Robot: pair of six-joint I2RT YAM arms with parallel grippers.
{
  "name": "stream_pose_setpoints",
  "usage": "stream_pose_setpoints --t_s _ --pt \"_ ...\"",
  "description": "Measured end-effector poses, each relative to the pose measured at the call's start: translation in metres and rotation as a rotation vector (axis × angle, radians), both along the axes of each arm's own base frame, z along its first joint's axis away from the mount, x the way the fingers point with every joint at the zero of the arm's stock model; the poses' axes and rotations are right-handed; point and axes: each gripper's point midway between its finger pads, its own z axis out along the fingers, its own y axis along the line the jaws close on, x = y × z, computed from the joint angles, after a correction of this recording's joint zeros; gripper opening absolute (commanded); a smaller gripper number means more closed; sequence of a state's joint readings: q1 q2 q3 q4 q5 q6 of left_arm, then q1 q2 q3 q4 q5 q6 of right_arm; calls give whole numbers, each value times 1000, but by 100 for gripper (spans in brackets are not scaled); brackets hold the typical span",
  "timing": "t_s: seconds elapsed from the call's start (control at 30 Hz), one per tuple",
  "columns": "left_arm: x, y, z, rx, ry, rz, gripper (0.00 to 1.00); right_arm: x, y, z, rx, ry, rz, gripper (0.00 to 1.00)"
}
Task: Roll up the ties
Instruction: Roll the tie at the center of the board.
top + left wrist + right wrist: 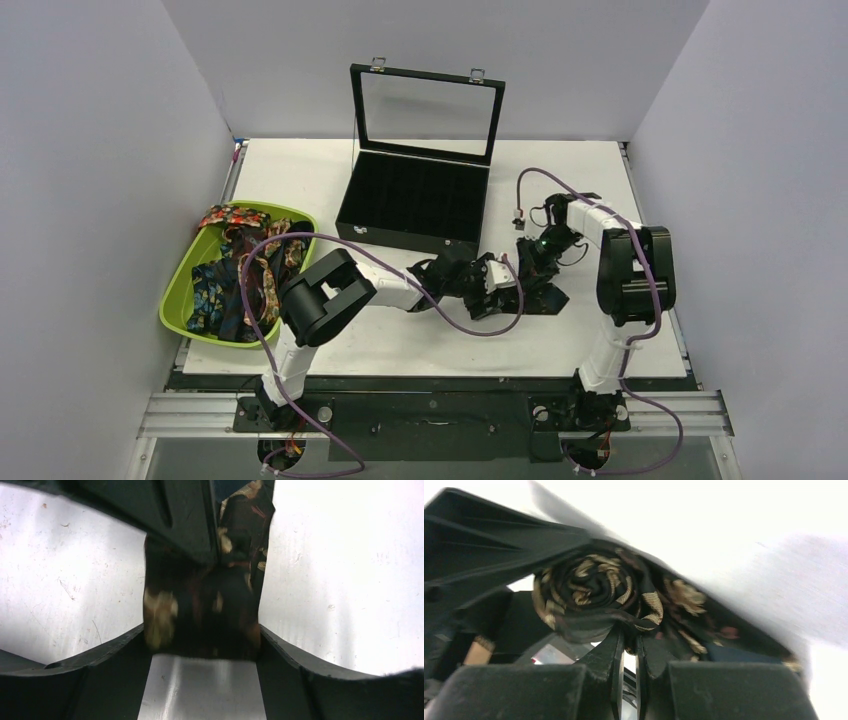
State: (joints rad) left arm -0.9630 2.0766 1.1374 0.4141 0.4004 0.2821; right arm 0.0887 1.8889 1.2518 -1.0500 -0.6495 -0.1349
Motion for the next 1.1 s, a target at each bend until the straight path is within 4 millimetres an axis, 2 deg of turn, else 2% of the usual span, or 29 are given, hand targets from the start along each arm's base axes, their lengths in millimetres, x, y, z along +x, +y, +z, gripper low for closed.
stream_pose_setpoints --t_s 0.1,0.2,0.5,0.67,0.8,0.93,1.0,1.03,1.07,1.1 --pt "-1 -1 2 -10 11 1 72 0 -19 -9 -78 1 -12 0" --pt "-2 -2 3 -18 21 -5 74 -1 -28 -15 -137 -2 -5 0" --pt "-2 -13 19 -84 13 -24 81 2 -33 -23 -201 8 18 0" --pt "7 -29 42 -138 -12 -27 81 1 -31 -22 -212 7 33 0" --pt "11 -44 50 -164 -9 -35 75 2 -30 -22 -215 0 50 0" --pt "8 -50 32 -129 28 -37 72 2 -29 -22 -213 -5 60 0" --pt "6 -48 22 -103 46 -30 66 2 -28 -22 -212 -4 62 0" --pt "5 -46 16 -85 56 -26 56 2 -28 -21 -209 -4 62 0" --pt "5 -45 13 -76 63 -22 50 2 -27 -20 -206 -3 63 0" --pt "5 -44 10 -68 68 -17 38 2 -26 -20 -202 -3 62 0"
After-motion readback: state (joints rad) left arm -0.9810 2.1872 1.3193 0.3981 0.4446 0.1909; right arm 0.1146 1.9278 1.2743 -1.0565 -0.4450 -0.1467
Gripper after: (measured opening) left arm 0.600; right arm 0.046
